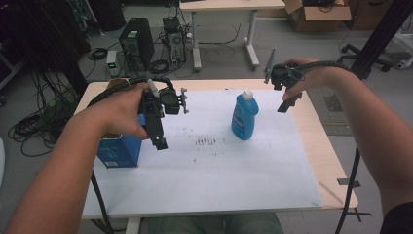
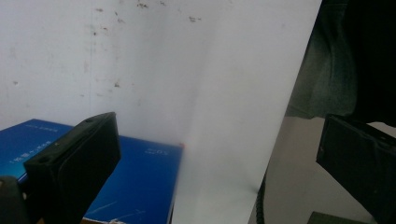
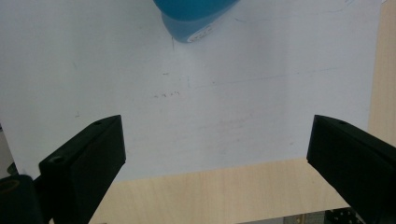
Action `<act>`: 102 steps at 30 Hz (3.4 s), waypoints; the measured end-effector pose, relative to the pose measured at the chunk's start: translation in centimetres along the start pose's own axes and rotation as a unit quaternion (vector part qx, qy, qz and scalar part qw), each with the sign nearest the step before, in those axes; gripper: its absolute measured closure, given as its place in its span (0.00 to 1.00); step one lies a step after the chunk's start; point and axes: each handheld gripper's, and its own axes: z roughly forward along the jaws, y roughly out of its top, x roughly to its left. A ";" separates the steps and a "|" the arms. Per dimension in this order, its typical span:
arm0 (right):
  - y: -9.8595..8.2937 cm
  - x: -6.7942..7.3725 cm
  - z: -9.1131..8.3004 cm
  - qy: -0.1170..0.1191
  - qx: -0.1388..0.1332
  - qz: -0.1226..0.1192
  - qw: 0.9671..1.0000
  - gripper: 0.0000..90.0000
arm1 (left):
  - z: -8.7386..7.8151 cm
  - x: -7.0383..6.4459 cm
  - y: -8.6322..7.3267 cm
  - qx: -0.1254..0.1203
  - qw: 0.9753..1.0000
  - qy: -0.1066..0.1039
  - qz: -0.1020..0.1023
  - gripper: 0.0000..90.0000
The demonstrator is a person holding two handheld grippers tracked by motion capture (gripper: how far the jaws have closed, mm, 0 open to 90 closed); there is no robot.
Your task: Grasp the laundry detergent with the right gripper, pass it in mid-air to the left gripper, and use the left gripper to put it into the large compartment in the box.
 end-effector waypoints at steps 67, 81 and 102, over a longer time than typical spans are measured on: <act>-1.7 5.3 6.4 0.005 -0.107 0.108 0.988 0.05 | 3.0 -1.8 -0.2 0.014 0.999 -0.010 0.030 0.00; -1.5 5.9 7.8 -0.014 -0.154 0.147 0.977 0.05 | 3.4 -2.1 -0.5 0.015 0.999 -0.010 0.030 0.00; -1.4 6.2 11.1 -0.056 -0.250 0.241 0.936 0.04 | 3.8 -2.3 -0.9 0.012 0.999 -0.008 0.032 0.00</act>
